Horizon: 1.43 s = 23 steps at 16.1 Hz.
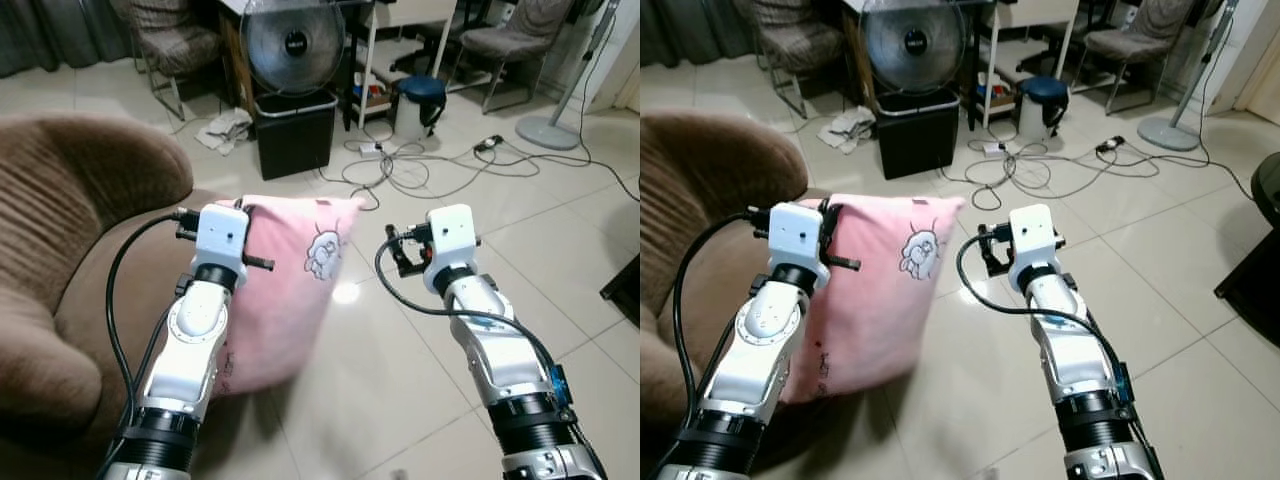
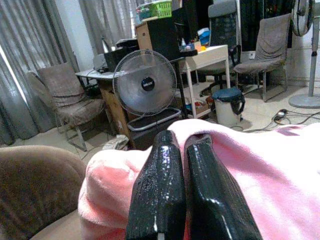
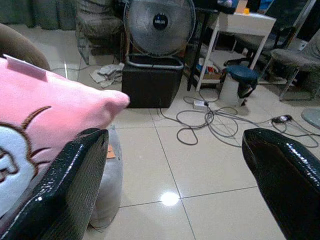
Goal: Move the pillow to the sofa from floor
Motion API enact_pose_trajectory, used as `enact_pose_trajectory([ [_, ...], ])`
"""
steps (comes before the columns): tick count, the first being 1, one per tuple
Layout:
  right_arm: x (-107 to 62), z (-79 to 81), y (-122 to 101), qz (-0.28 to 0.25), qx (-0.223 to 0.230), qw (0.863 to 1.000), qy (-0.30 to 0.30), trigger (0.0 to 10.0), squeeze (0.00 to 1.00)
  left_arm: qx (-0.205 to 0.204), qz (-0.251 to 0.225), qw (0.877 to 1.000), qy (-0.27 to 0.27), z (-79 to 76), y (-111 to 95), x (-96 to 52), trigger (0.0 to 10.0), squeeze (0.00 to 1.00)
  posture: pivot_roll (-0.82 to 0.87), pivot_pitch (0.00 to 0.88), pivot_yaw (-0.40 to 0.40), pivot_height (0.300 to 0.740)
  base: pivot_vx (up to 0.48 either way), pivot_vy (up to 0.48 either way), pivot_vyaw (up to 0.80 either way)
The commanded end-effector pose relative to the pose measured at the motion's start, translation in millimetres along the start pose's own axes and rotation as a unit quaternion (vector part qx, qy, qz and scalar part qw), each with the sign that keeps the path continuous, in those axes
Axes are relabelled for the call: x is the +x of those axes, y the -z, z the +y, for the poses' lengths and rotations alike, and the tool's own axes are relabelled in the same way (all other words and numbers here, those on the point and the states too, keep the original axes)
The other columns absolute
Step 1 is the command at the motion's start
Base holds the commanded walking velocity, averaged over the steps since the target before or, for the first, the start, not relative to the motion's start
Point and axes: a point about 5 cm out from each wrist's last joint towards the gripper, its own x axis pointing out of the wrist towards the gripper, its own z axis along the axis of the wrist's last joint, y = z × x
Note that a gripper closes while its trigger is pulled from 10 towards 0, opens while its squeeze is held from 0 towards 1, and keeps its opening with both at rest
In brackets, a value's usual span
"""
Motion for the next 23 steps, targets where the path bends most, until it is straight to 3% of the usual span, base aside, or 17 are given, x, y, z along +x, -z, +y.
enact_pose_trajectory([
  [1, 1.2, 0.0, 1, 0.006, -0.004, 1.000, 0.005, 10.0, 0.00, 0.003, -0.036, 0.999, 0.002, 1.8, -14, 3.0, 10.0, 0.00, 0.12, 0.000, -0.013, 0.740, 0.465, 0.000, 0.00],
  [9, -2.2, -2.8, 0, -0.002, -0.007, 1.000, -0.005, 10.0, 0.00, 0.003, -0.035, 0.999, 0.009, 0.2, -14, 6.4, 10.0, 0.00, 0.08, 0.000, 0.009, 0.740, 0.465, 0.000, 0.00],
  [18, -9.4, 18.4, 0, -0.008, -0.027, 0.994, -0.102, 10.0, 0.00, 0.012, -0.032, 0.999, 0.003, 3.6, -12, 7.0, 10.0, 0.00, 0.08, 0.000, 0.012, 0.740, 0.465, 0.000, 0.80],
  [23, -10.3, 19.9, 2, -0.002, -0.027, 0.991, -0.128, 10.0, 0.00, 0.022, -0.030, 0.999, 0.007, 2.0, -12, 4.0, 10.0, 0.00, 0.10, 0.000, -0.003, 0.740, 0.373, 0.000, 0.72],
])
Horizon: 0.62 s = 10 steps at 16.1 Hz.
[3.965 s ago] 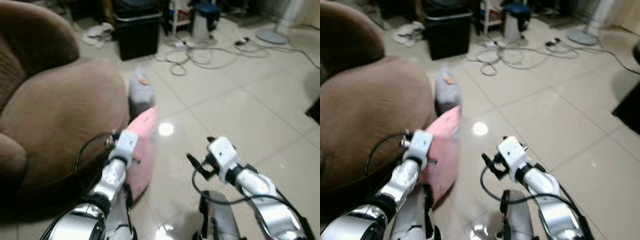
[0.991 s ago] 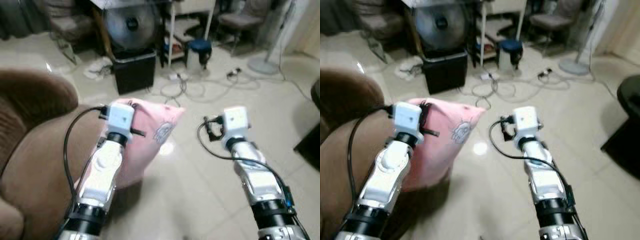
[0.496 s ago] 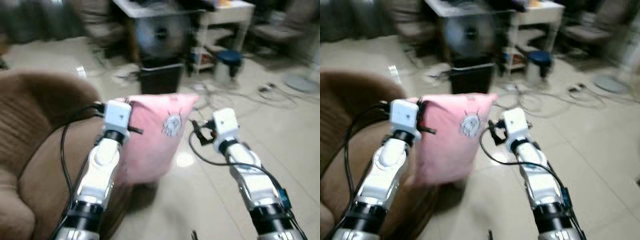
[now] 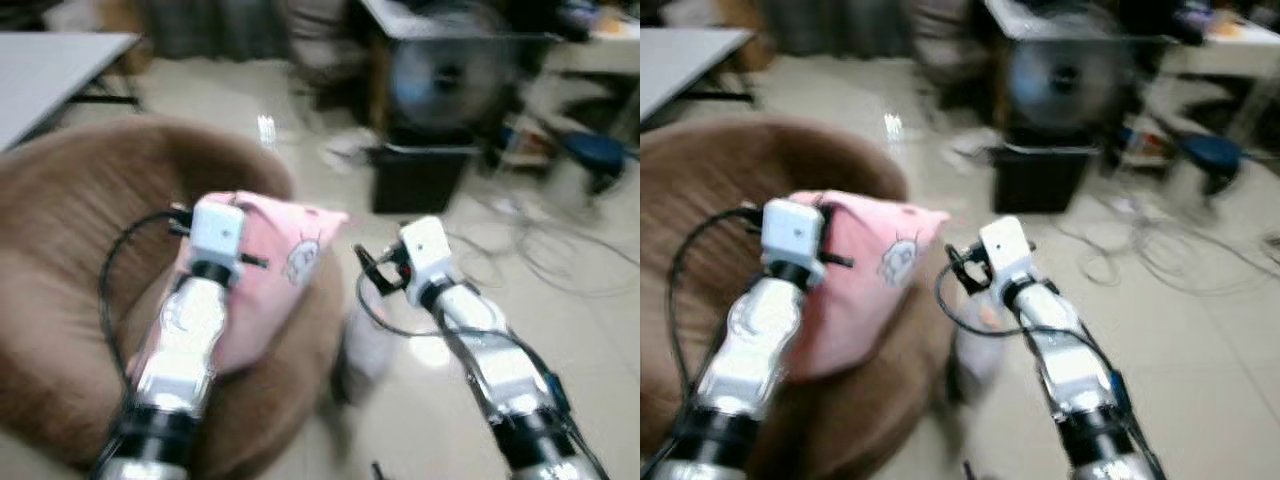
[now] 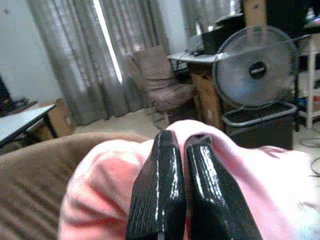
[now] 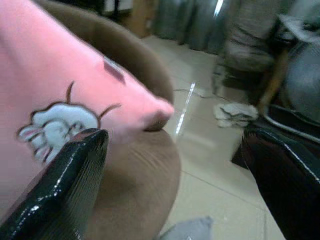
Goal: Move the pillow to the sofa from floor
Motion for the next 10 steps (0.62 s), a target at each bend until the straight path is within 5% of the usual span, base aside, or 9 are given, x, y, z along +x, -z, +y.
enact_pose_trajectory([
  [1, 2.5, 1.7, -7, -0.011, 0.002, 1.000, -0.005, 10.0, 0.00, 0.011, -0.031, 0.999, -0.013, 9.6, -13, 2.2, 10.0, 0.00, 0.10, 0.000, -0.003, 0.740, 0.000, 0.000, 0.40],
  [10, -1.6, -12.8, 1, 0.008, 0.008, 1.000, 0.024, 10.0, 0.00, 0.032, 0.002, 0.999, 0.008, 1.5, -4, -3.8, 10.0, 0.00, 0.10, 0.000, -0.003, 0.740, 0.000, 0.000, 0.00],
])
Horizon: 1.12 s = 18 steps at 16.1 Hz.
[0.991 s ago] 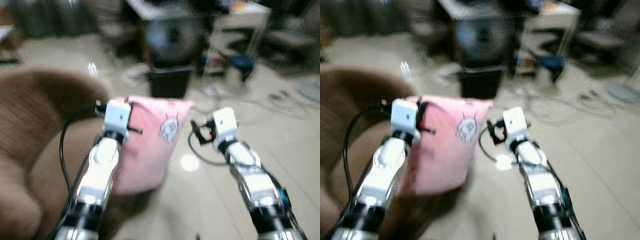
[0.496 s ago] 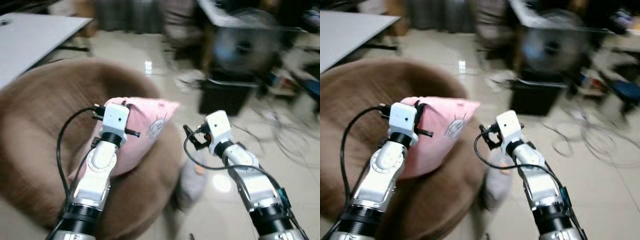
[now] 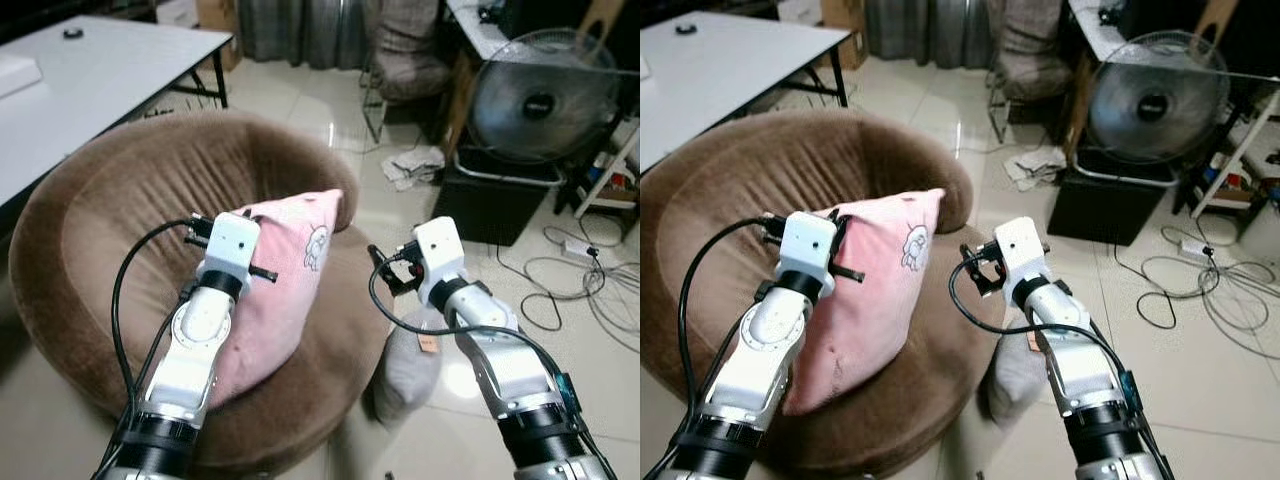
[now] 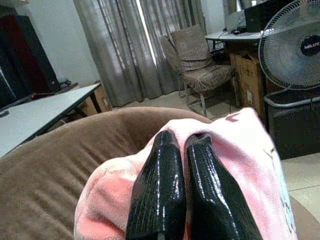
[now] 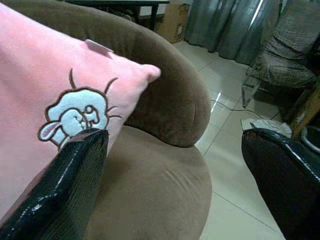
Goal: Move the pillow to the sofa from floor
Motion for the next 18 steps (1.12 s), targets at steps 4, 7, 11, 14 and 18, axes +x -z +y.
enact_pose_trajectory([
  [4, -1.9, -5.1, 5, 0.013, -0.001, 1.000, 0.014, 10.0, 0.00, 0.006, -0.016, 1.000, 0.000, -0.2, -9, 1.2, 10.0, 0.00, 0.09, 0.000, 0.001, 0.740, 0.000, 0.000, 0.00],
  [7, -2.3, -5.1, 5, 0.012, 0.003, 1.000, 0.020, 10.0, 0.00, 0.008, -0.006, 1.000, -0.005, 0.5, -6, 2.8, 10.0, 0.00, 0.09, 0.000, 0.005, 0.740, 0.000, 0.000, 0.00],
  [11, -2.8, 1.3, 3, 0.013, 0.004, 1.000, -0.027, 10.0, 0.00, 0.002, 0.041, 0.999, -0.023, 8.3, 8, 12.7, 10.0, 0.00, 0.08, 0.000, 0.004, 0.740, 0.000, 0.000, 0.00],
  [14, -8.4, 12.2, 3, 0.021, -0.030, 0.992, -0.118, 10.0, 0.00, 0.023, 0.108, 0.992, -0.053, 21.3, 31, 19.0, 10.0, 0.00, 0.06, 0.000, 0.001, 0.740, 0.000, 0.000, 0.00],
  [18, -16.0, 29.2, 11, 0.052, -0.070, 0.967, -0.241, 10.0, 0.00, 0.042, 0.170, 0.978, -0.112, 52.5, 59, 27.4, 10.0, 0.00, 0.03, 0.000, -0.044, 0.740, 0.000, 0.000, 0.00],
])
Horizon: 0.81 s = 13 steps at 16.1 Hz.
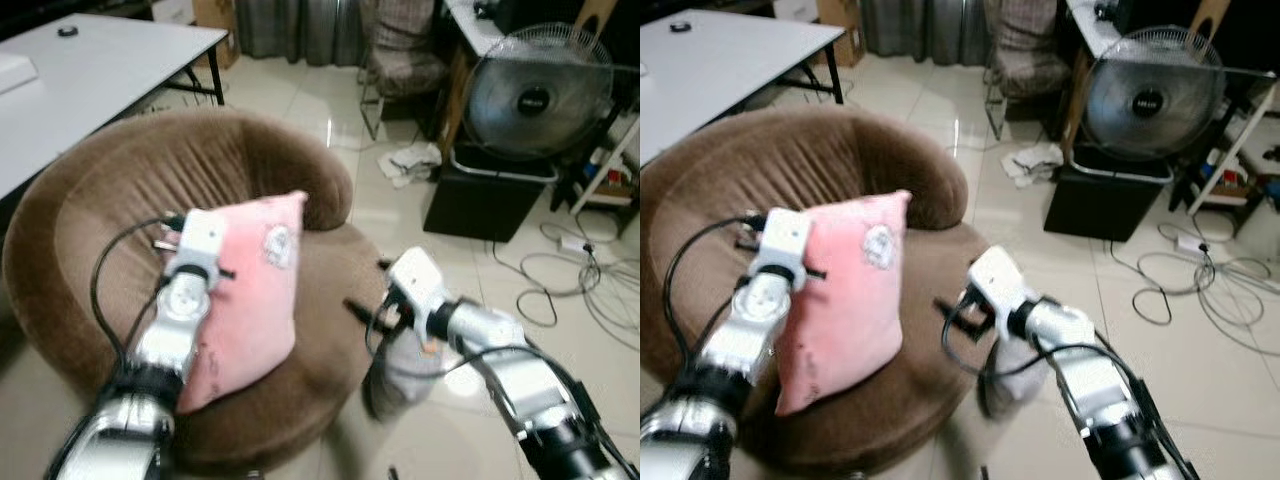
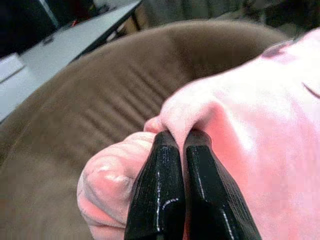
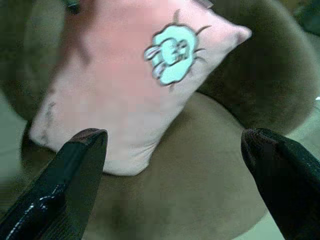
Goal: Move the pillow to the sofa from floor
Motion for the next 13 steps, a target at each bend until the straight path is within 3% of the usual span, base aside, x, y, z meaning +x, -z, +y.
enact_pose_trajectory([
  [1, 2.2, -0.1, -1, 0.005, -0.014, 1.000, -0.009, 10.0, 0.00, 0.000, -0.001, 1.000, -0.005, 0.3, 1, 2.2, 10.0, 0.00, 0.03, 0.000, -0.046, 0.740, 0.000, 0.000, 0.00],
  [2, 2.9, 0.4, -1, 0.006, -0.014, 1.000, -0.012, 10.0, 0.00, 0.010, 0.003, 1.000, -0.009, 1.9, 2, 3.3, 10.0, 0.00, 0.03, 0.000, -0.053, 0.740, 0.000, 0.000, 0.00],
  [4, 13.4, 6.7, -7, 0.007, -0.007, 0.999, -0.030, 10.0, 0.00, 0.050, 0.016, 0.997, -0.054, 22.0, 5, 10.0, 10.0, 0.00, 0.02, 0.000, -0.080, 0.740, 0.000, 0.000, 0.00],
  [7, 23.0, 13.1, -8, 0.010, 0.004, 0.999, -0.047, 10.0, 0.00, 0.101, 0.014, 0.993, -0.058, 32.4, 5, 12.4, 10.0, 0.00, 0.03, 0.000, -0.097, 0.740, 0.000, 0.000, 0.00],
  [8, 24.0, 13.5, -9, 0.009, 0.004, 0.999, -0.047, 10.0, 0.00, 0.104, 0.014, 0.993, -0.062, 34.8, 5, 12.6, 10.0, 0.62, 0.03, 0.000, -0.099, 0.740, 0.000, 0.000, 0.00],
  [9, 24.8, 13.8, -10, 0.008, 0.004, 0.999, -0.047, 10.0, 0.00, 0.104, 0.015, 0.992, -0.065, 37.2, 5, 12.8, 10.0, 1.00, 0.03, 0.000, -0.101, 0.740, 0.000, 0.000, 0.00],
  [10, 24.3, 13.1, -11, 0.006, 0.006, 0.999, -0.038, 10.0, 0.00, 0.101, 0.010, 0.992, -0.080, 43.1, 4, 13.5, 10.0, 1.00, 0.02, 0.000, -0.099, 0.740, 0.000, 0.000, 0.00],
  [13, 21.3, 13.4, -7, 0.012, 0.012, 0.999, -0.035, 10.0, 0.00, 0.101, -0.009, 0.992, -0.075, 41.0, -1, 14.6, 10.0, 1.00, 0.01, 0.000, -0.093, 0.740, 0.000, 0.000, 0.00],
])
